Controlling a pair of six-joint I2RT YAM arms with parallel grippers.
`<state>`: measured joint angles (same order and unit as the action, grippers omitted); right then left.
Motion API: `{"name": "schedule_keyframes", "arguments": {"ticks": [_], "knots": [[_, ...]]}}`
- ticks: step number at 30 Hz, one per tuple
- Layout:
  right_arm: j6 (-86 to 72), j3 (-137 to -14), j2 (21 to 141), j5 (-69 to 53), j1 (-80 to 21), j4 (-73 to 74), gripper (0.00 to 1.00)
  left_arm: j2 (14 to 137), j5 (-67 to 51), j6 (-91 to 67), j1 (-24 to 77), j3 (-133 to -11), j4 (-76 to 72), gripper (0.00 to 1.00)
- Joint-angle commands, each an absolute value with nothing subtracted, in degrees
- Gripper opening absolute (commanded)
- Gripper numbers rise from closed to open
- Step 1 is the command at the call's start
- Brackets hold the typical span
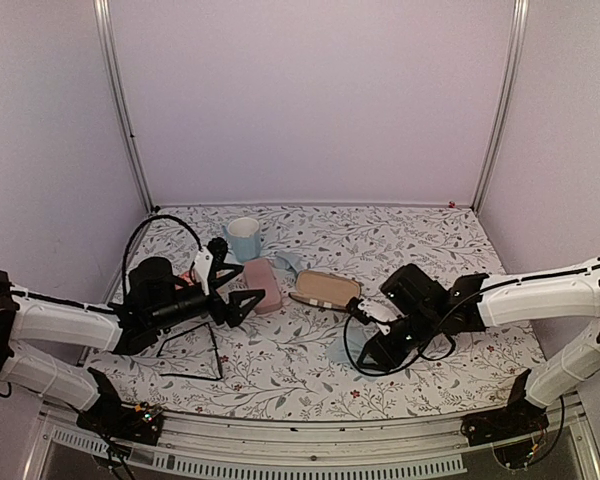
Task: Organize the sunglasses
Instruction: Place the sunglasses case at the center of the board.
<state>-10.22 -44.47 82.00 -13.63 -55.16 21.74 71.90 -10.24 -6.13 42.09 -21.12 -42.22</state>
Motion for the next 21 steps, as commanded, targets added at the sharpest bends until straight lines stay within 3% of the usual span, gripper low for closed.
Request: {"name": "schedule_keyframes", "arguments": {"ticks": [1, 15, 21], "knots": [[-13.94, -43.18, 84.38, -12.13, -57.83, 20.36, 0.42, 74.18, -8.08, -6.57, 43.7, -23.64, -43.42, 0.92], [-14.8, -43.31, 90.83, -5.25, -62.13, 22.53, 0.33, 78.21, -8.11, -6.02, 46.81, -26.27, -43.6, 0.92], [-16.15, -43.02, 91.61, -3.08, -63.51, 22.85, 0.24, 80.76, -9.58, -4.9, 47.72, -27.47, -44.01, 0.91]]}}
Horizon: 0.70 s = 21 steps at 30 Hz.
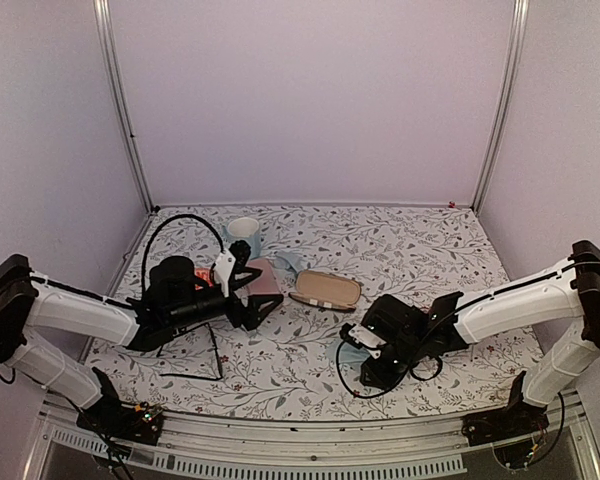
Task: Organize the sunglasses
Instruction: Place the sunglasses case at the center of the board, then pick up the glasses cleaning cloth from the center of the board.
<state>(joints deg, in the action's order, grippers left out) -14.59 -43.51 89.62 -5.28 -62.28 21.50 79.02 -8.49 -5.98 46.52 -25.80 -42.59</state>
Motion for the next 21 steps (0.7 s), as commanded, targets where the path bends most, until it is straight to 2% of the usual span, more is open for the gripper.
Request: {"name": "schedule_keyframes", "arguments": {"ticks": [1, 8, 21], "knots": [[-16.38, -42.94, 91.66, -2.88, -63.51, 22.85, 0.22, 81.15, -10.0, -4.8, 47.86, -27.63, -44.07, 0.91], [-17.19, -41.92, 89.21, -2.39, -63.76, 21.86, 0.0, 84.51, -13.13, -3.58, 49.38, -29.44, -44.03, 0.88], [-17.65, -36.45, 75.48, -9.33, -63.1, 16.18, 0.0, 94.8, -24.74, 1.38, 54.64, -36.52, -40.17, 0.75]]}}
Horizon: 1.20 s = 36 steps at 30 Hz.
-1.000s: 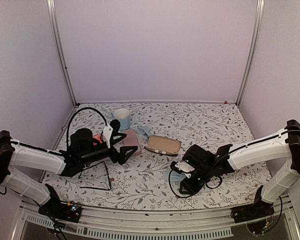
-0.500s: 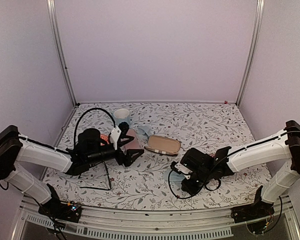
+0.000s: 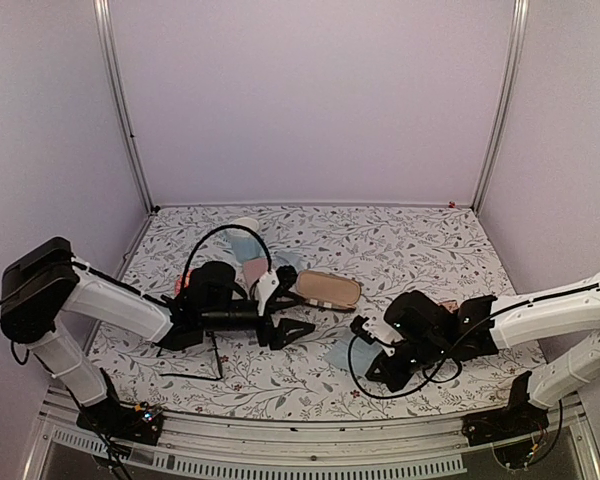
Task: Organize the sunglasses
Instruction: Pick up the glasses cleaning cloth from the center of the board.
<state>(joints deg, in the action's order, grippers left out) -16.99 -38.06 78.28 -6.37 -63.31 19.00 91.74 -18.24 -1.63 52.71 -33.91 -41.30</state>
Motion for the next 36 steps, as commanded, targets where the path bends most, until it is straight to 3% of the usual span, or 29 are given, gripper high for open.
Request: {"name": "schedule_keyframes", "arguments": {"ticks": [1, 10, 27, 36], "knots": [[-17.66, -36.04, 74.9, -9.83, -62.8, 16.03, 0.0, 95.66, -26.21, 2.19, 55.07, -36.82, -40.18, 0.75], [-18.45, -34.21, 71.06, -15.1, -57.75, 14.95, 0.0, 102.89, -31.36, 11.77, 59.47, -42.81, -33.3, 0.71], [-18.33, -32.72, 70.53, -18.6, -53.86, 13.92, 0.0, 110.21, -25.17, 19.61, 63.05, -49.72, -22.54, 0.56], [-18.22, -32.17, 69.66, -19.07, -53.03, 13.8, 0.0, 111.99, -22.49, 20.64, 63.46, -51.32, -20.13, 0.43]]}}
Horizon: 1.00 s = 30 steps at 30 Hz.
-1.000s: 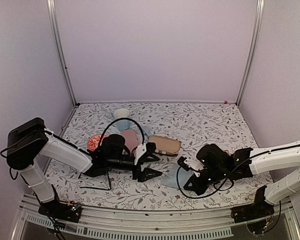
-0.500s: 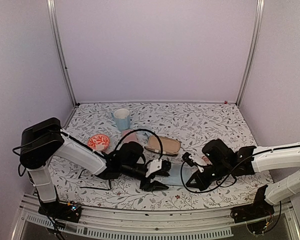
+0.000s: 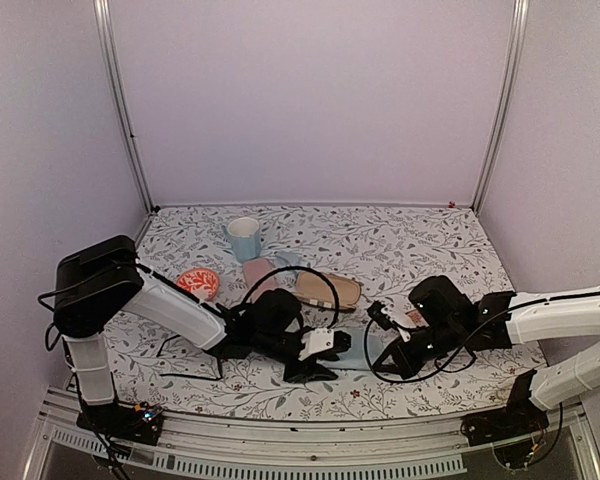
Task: Organize the sunglasses
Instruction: Pick up the glasses cleaning cloth from the center of the board.
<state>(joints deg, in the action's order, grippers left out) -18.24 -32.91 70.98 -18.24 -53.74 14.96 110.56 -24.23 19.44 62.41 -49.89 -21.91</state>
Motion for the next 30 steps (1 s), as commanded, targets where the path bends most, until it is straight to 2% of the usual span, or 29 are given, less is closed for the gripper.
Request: {"name": "schedule_keyframes", "arguments": {"ticks": [1, 7, 13, 15, 23, 30], "knots": [[-18.2, -32.15, 69.62, -19.19, -53.0, 13.8, 0.0, 112.1, -22.16, 20.66, 63.5, -51.4, -20.0, 0.41], [-18.02, -31.99, 69.77, -19.5, -52.74, 13.42, 0.0, 112.13, -20.54, 20.85, 63.52, -51.85, -20.03, 0.26], [-18.1, -31.76, 70.63, -20.29, -52.67, 12.31, 0.0, 111.81, -20.54, 20.21, 63.41, -51.87, -20.3, 0.04], [-18.16, -31.65, 71.19, -20.58, -52.6, 11.78, 0.0, 111.28, -21.32, 19.62, 63.24, -52.03, -19.84, 0.0], [-18.02, -31.55, 74.62, -21.67, -52.6, 7.63, 0.01, 109.45, -26.19, 15.79, 61.39, -56.33, -8.6, 0.0], [-17.37, -31.09, 76.49, -23.02, -52.61, 4.75, 0.12, 109.42, -28.81, 13.69, 60.31, -60.0, -0.26, 0.0]]}}
